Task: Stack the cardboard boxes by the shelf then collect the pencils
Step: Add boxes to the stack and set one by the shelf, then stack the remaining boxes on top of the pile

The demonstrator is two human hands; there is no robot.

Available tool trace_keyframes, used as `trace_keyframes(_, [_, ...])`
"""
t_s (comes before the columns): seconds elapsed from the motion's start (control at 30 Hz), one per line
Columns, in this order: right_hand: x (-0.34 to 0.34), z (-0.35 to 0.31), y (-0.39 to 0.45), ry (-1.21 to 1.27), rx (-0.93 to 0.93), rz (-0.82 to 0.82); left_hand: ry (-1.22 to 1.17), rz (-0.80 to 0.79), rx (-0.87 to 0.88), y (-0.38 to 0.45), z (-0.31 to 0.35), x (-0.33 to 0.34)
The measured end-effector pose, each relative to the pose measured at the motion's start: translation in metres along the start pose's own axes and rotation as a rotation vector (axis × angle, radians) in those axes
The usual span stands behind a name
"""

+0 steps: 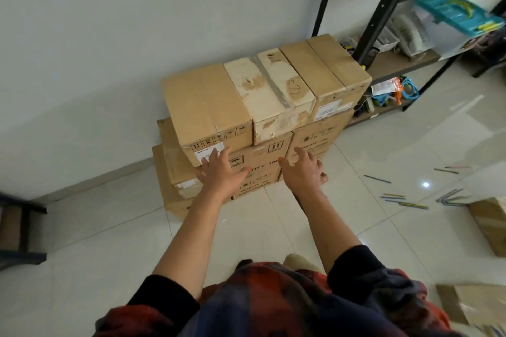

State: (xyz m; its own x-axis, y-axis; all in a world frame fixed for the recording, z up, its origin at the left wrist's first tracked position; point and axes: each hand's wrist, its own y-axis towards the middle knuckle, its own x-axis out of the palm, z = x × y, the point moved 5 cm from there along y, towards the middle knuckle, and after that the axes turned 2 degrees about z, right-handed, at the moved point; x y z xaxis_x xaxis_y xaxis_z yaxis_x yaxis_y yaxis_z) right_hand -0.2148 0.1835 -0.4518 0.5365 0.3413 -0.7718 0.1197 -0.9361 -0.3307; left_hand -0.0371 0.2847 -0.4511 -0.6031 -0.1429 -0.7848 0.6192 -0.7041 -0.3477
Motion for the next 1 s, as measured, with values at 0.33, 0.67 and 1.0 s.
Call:
trace_keyframes(0.33, [-0.043, 0.072, -0.049, -0.004, -0.073, -0.027, -0.054, 0.042, 0.044, -0.081, 0.043, 0.047])
trace_keyframes(0.67, [-0.121, 0.252, -0.113, 0.055, 0.058, -0.020, -0.072, -0.072, 0.128, -0.230, 0.116, 0.187])
trace_keyframes(1.0, [-0.127, 0.320, -0.150, 0.151, 0.105, -0.094, -0.030, -0.137, 0.125, -0.287, 0.115, 0.222])
